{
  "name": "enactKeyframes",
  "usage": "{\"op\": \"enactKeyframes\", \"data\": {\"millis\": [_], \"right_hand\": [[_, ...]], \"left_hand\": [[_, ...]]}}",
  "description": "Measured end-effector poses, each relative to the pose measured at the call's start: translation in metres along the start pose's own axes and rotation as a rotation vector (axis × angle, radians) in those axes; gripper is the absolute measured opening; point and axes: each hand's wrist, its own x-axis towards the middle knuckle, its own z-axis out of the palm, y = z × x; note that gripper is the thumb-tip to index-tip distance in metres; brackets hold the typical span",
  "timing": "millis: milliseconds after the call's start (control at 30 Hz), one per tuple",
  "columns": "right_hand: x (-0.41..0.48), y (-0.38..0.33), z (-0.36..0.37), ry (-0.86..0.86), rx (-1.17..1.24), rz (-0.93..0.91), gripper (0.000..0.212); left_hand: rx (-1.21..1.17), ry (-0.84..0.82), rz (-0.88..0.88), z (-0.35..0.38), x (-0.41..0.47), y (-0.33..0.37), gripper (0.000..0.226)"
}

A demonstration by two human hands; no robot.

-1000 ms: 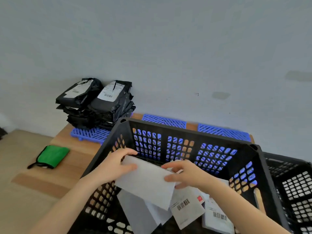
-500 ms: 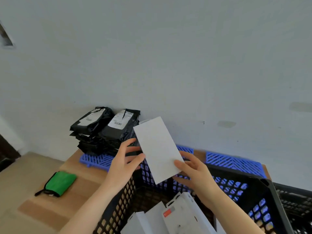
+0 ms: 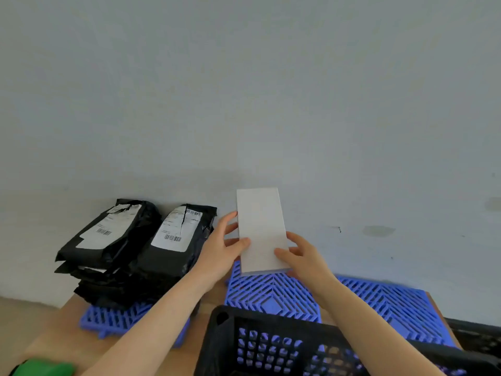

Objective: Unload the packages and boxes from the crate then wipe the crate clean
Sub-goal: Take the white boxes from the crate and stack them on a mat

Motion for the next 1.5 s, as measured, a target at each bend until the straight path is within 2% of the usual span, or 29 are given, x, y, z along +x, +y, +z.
{"op": "enactKeyframes", "data": {"millis": [133,267,367,633,767,967,1133,1233,1400,1500], "right_hand": [[0.043,0.016,0.021,-0.024,-0.013,0.136,0.066],[0.075,0.048,0.035,-0.165,-0.102,0.277,0.093],[0.092,0.076,0.046,-0.206,-0.243,0.355,0.097],[0.125,0.142,0.066,-0.354,-0.372,0.569,0.102],[0.128,0.162,0.072,-0.389,-0.463,0.618,0.104],[0.13,0.166,0.076,-0.368,-0.6,0.591,0.105],[0.126,0.147,0.07,-0.434,-0.713,0.548,0.103],[0.125,0.128,0.06,-0.394,-0.709,0.465,0.091],[0.101,0.086,0.039,-0.29,-0.615,0.331,0.067],[0.078,0.062,0.023,-0.199,-0.552,0.251,0.051]], "left_hand": [[0.019,-0.112,-0.082,-0.005,0.042,-0.05,0.077],[0.035,-0.199,-0.145,-0.004,0.062,-0.113,0.08],[0.047,-0.232,-0.215,0.002,0.065,-0.154,0.082],[0.025,-0.313,-0.395,0.021,0.066,-0.238,0.085],[0.038,-0.32,-0.397,0.026,0.061,-0.262,0.085],[0.171,-0.259,-0.35,0.03,0.055,-0.263,0.084],[0.25,-0.23,-0.32,0.024,0.049,-0.249,0.085],[0.261,-0.218,-0.302,0.017,0.046,-0.228,0.072],[0.275,-0.223,-0.241,-0.003,0.036,-0.176,0.035],[0.277,-0.19,-0.175,-0.013,0.023,-0.139,0.024]]}}
